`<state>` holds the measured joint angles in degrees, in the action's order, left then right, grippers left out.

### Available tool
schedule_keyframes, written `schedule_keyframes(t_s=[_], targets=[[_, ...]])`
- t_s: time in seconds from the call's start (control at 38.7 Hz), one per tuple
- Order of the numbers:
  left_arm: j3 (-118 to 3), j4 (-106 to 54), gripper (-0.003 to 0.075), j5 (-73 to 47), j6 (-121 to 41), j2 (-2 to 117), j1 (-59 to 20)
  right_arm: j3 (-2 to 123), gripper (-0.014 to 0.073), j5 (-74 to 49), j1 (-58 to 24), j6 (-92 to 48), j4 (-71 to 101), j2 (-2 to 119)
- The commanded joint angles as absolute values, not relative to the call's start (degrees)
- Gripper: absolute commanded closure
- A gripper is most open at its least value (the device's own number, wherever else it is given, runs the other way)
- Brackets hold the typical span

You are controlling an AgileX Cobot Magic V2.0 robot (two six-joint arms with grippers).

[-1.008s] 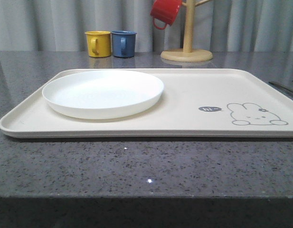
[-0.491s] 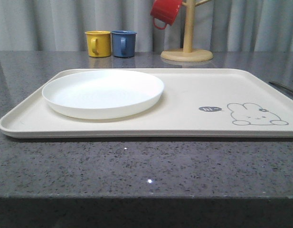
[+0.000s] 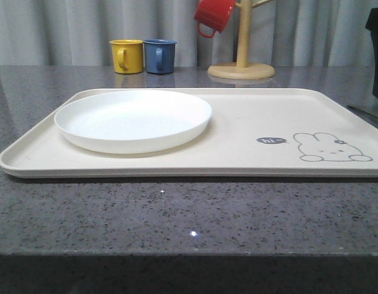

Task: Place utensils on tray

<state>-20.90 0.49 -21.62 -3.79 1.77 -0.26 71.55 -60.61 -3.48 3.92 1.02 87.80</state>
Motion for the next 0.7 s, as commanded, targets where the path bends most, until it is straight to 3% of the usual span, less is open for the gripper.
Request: schedule_keyframes(t_s=[0.0,0.47,0.67], targets=[[-22.3,0.0,0.0738,-17.4,-3.1,2.5,-0.6,74.1,-0.0045,-58.3,-3.5,4.1,0.8,87.6],[-22.3,0.0,0.0738,-17.4,-3.1,2.5,-0.6,75.1,0.0229,-55.3,-3.5,4.1,1.4,89.9],[-22.3,0.0,0.0738,-17.4,-3.1,2.5,-0.6,75.1,0.0249,-53.8,-3.5,4.1,4.2,89.9]])
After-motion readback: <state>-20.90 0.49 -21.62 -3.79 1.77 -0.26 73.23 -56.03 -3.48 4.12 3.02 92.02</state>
